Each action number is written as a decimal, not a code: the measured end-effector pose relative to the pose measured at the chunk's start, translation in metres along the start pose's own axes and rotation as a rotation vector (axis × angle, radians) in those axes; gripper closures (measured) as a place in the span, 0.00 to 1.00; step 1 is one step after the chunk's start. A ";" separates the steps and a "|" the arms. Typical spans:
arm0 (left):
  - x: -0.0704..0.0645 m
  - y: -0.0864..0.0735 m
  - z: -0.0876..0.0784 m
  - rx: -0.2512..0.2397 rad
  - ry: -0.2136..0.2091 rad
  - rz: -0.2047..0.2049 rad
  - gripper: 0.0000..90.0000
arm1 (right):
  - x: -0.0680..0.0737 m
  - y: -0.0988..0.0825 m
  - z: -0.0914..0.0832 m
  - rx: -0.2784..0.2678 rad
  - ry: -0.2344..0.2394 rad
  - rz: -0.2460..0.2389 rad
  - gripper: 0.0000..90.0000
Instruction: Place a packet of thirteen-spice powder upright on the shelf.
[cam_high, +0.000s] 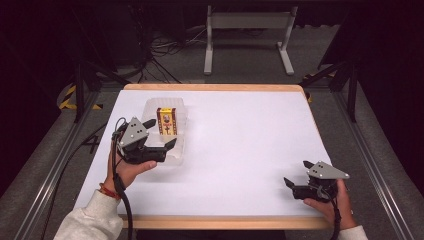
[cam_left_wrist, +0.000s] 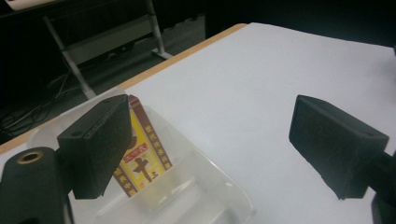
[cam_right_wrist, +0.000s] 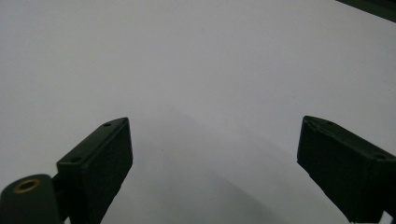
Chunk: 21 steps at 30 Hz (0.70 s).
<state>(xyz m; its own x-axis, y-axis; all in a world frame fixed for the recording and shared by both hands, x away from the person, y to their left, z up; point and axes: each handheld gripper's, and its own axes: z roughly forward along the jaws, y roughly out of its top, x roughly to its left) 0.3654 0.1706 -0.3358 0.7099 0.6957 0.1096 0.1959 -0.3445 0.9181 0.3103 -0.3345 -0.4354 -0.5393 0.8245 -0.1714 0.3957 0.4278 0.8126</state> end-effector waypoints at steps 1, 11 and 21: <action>-0.002 0.000 0.000 0.004 -0.007 0.014 0.16 | 0.000 0.000 0.000 0.000 -0.001 0.000 0.12; -0.022 -0.007 -0.003 0.017 -0.051 0.077 0.16 | -0.001 0.000 -0.001 -0.005 0.000 0.004 0.12; -0.033 -0.014 -0.009 0.026 -0.084 0.108 0.16 | -0.001 0.001 -0.003 -0.015 0.001 0.005 0.12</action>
<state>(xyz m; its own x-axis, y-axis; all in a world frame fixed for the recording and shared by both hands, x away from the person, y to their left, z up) 0.3332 0.1581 -0.3489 0.7815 0.5991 0.1739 0.1319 -0.4312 0.8926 0.3091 -0.3361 -0.4328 -0.5379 0.8264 -0.1666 0.3876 0.4179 0.8217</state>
